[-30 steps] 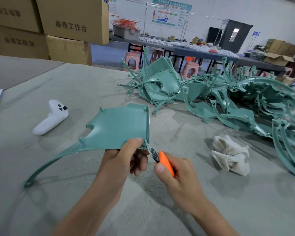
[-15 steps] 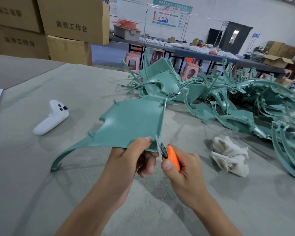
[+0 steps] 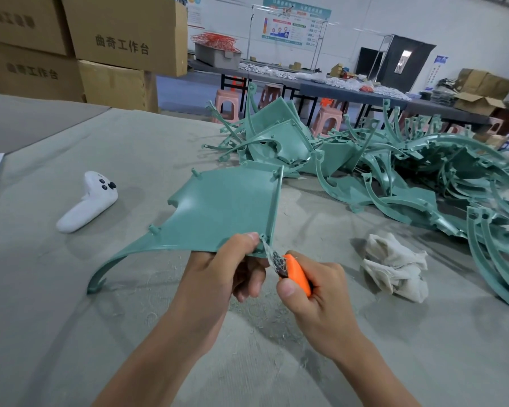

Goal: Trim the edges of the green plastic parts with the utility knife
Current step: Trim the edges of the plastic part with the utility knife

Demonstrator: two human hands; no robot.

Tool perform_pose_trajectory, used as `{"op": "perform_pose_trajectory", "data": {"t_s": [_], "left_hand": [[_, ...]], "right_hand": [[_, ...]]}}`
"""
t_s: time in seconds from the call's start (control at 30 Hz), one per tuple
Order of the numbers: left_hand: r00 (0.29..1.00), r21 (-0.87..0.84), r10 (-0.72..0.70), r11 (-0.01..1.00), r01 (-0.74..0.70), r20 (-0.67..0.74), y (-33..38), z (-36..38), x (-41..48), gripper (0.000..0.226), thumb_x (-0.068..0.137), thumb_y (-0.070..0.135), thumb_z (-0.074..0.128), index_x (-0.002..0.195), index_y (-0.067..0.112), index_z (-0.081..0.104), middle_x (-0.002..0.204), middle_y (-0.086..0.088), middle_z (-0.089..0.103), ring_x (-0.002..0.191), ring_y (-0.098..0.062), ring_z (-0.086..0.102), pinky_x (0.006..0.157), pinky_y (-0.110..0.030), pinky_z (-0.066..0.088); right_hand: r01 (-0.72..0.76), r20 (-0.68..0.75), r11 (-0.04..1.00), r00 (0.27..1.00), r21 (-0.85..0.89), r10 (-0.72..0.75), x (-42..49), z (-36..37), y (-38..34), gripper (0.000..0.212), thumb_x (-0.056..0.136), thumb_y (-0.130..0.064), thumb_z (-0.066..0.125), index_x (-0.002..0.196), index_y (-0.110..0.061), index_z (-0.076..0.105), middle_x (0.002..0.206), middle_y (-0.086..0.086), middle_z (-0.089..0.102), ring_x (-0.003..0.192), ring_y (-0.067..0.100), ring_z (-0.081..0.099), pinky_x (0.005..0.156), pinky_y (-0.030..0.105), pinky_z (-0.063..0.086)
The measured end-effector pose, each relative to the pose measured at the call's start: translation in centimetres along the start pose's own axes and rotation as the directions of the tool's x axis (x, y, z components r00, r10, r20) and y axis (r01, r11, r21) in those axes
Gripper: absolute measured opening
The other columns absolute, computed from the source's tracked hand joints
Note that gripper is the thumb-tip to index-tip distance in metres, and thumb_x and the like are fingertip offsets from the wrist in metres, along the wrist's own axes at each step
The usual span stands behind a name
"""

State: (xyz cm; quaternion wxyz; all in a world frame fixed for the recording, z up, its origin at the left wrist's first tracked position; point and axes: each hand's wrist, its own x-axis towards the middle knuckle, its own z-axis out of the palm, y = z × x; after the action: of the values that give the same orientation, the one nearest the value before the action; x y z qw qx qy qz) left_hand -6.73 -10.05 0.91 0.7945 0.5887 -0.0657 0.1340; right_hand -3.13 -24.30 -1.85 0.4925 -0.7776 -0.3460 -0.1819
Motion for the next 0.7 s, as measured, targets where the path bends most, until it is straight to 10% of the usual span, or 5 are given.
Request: {"op": "perform_pose_trajectory", "data": {"t_s": [0.7], "left_hand": [[1.000, -0.056, -0.020, 0.998, 0.020, -0.002, -0.02, 0.38, -0.10, 0.024, 0.077, 0.020, 0.051, 0.054, 0.016, 0.058, 0.056, -0.008, 0.048, 0.036, -0.012, 0.037, 0.041, -0.021, 0.030]], "right_hand": [[-0.050, -0.119, 0.995, 0.992, -0.083, 0.040, 0.34, 0.47, 0.58, 0.048, 0.089, -0.072, 0.043, 0.062, -0.034, 0.028, 0.054, -0.007, 0.028, 0.045, 0.005, 0.024, 0.047, 0.012, 0.018]]}}
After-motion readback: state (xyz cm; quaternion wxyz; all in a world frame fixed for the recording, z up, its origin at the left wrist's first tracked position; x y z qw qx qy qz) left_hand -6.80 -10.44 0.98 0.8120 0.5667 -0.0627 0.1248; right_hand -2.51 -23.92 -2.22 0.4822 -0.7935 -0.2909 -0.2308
